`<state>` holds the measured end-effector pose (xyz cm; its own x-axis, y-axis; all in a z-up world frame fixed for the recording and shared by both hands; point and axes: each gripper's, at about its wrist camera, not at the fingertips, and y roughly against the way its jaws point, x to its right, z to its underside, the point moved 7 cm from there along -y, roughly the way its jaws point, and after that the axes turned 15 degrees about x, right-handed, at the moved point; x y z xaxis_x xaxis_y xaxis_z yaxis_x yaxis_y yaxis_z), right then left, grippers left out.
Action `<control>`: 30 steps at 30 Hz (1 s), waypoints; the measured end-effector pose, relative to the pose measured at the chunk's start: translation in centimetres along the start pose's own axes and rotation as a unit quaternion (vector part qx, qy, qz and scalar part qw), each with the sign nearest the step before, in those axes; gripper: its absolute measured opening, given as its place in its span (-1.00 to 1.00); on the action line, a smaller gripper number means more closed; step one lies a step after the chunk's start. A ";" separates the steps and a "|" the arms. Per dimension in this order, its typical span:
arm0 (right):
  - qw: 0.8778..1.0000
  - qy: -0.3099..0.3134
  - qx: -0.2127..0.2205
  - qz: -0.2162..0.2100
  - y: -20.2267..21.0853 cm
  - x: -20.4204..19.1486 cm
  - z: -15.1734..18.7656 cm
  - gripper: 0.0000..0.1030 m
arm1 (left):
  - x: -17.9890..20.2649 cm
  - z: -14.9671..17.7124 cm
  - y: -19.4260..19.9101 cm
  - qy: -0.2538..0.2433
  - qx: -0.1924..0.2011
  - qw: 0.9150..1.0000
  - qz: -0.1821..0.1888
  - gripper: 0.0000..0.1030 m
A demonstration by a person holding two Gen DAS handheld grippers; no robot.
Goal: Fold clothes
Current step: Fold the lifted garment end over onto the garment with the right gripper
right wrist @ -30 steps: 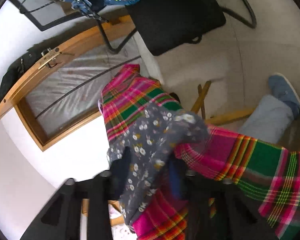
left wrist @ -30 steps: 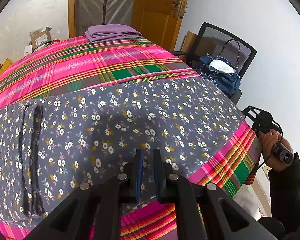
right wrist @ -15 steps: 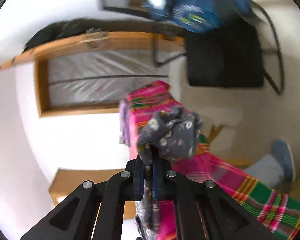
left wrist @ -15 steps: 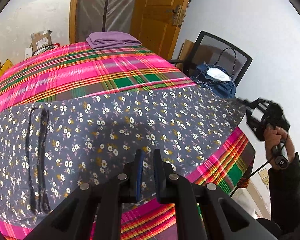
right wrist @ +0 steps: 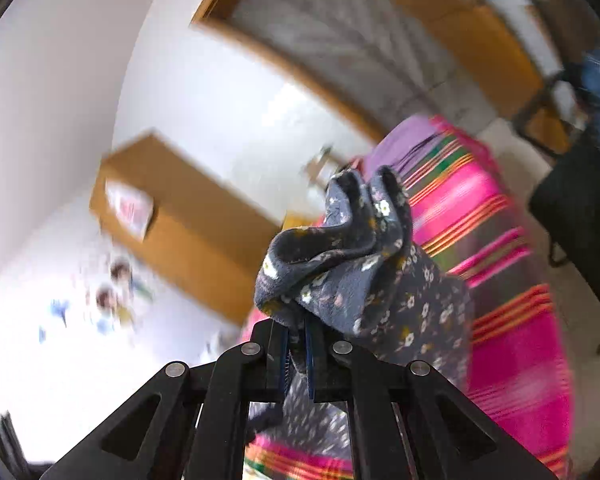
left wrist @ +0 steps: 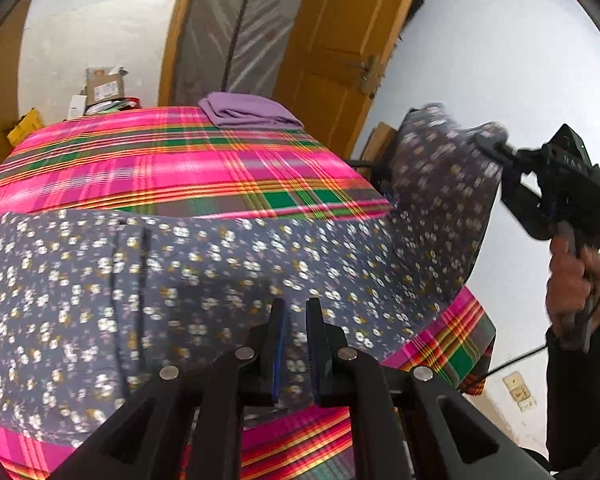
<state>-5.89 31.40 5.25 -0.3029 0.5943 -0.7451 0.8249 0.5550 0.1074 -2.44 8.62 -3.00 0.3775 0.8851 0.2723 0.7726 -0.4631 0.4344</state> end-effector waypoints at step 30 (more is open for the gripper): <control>0.981 0.072 -0.181 0.021 -6.5 -0.4 13.9 -0.23 | -4.9 0.4 1.1 0.090 0.003 0.996 -0.013 -0.81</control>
<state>-4.45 19.46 -4.34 -0.3579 0.6821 -0.6377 0.6223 0.6834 0.3817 -3.26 3.85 -4.19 0.2607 0.8737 0.4107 0.7840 -0.4398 0.4381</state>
